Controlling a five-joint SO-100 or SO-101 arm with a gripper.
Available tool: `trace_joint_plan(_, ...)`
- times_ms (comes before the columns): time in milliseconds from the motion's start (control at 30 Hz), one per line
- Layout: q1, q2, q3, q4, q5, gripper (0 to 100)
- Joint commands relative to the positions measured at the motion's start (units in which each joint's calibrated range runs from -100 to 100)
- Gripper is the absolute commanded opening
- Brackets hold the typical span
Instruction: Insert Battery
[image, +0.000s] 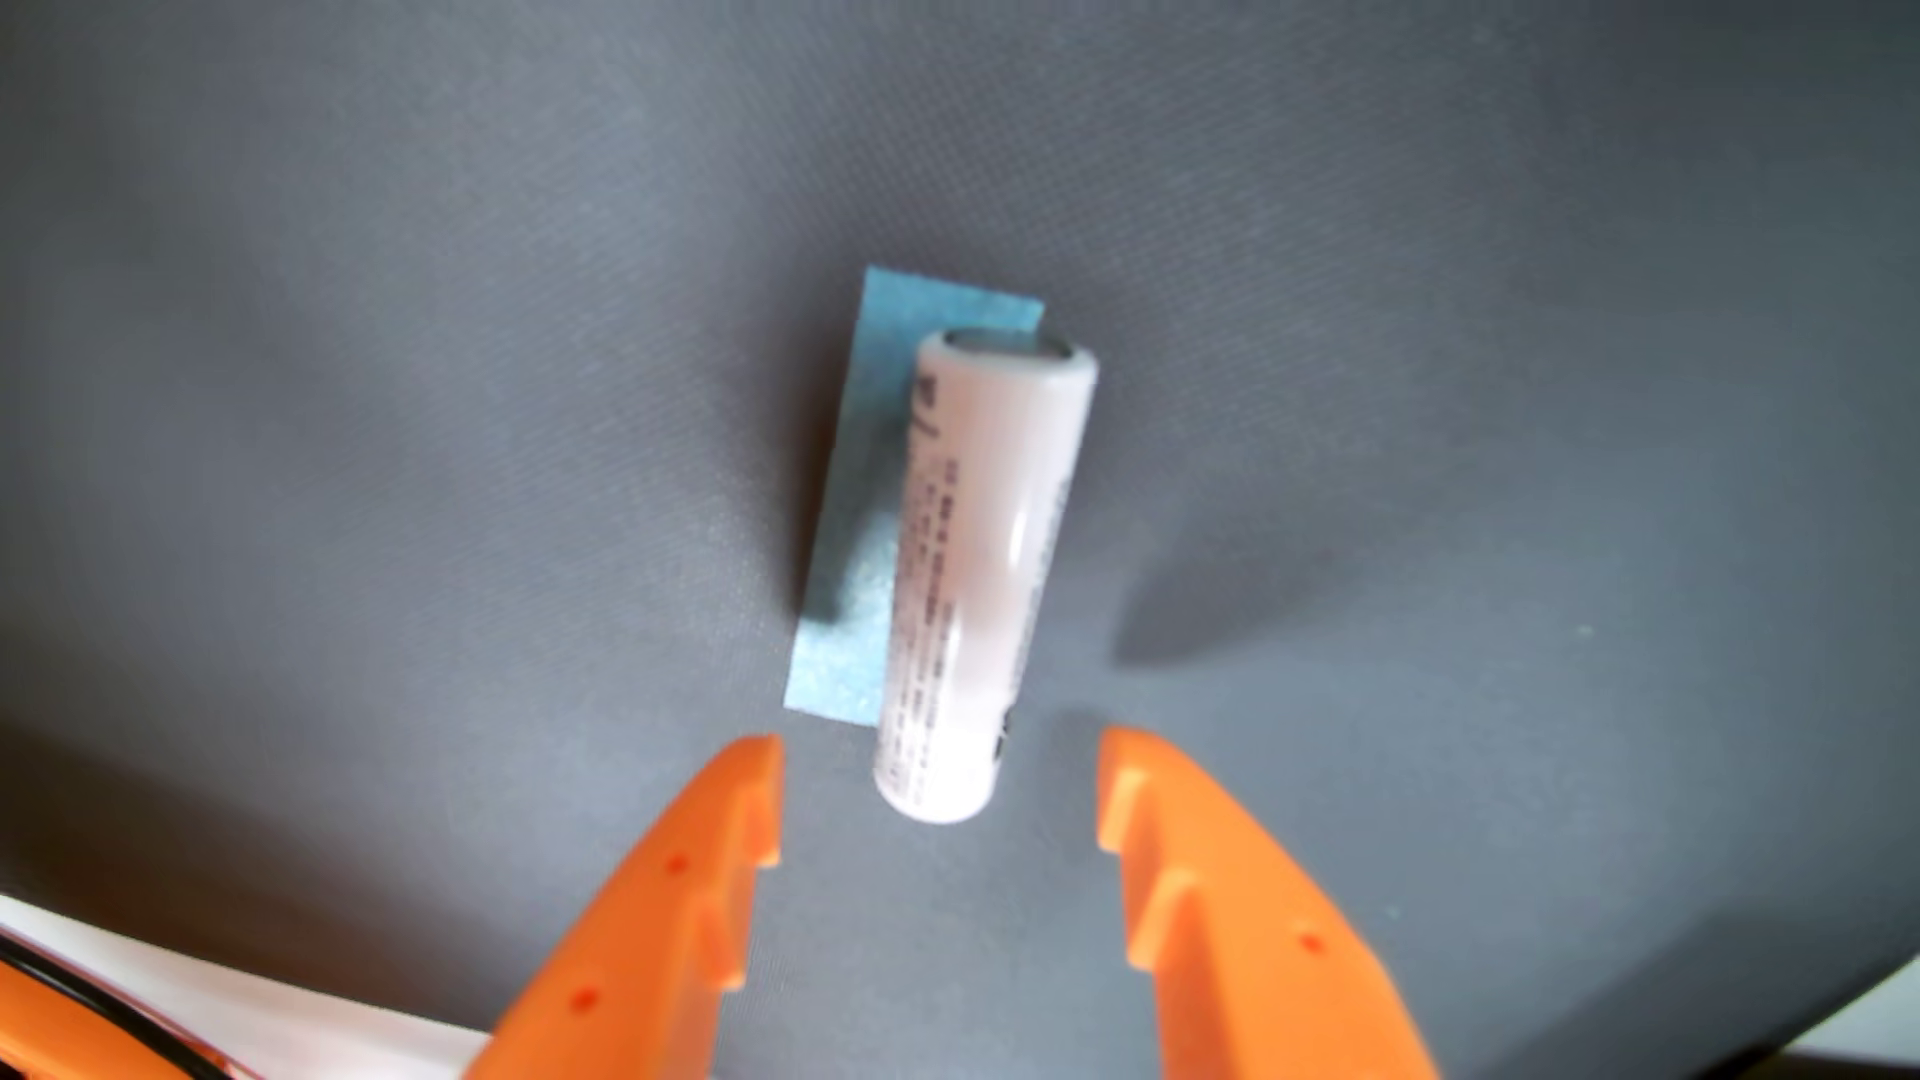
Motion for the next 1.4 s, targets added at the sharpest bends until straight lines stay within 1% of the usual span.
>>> trace_joint_plan(0, 0.25, -0.20, -1.79, -0.02, -0.09, 18)
trace_joint_plan(1367, -2.47, 3.05, -0.89, -0.70, 0.32, 17)
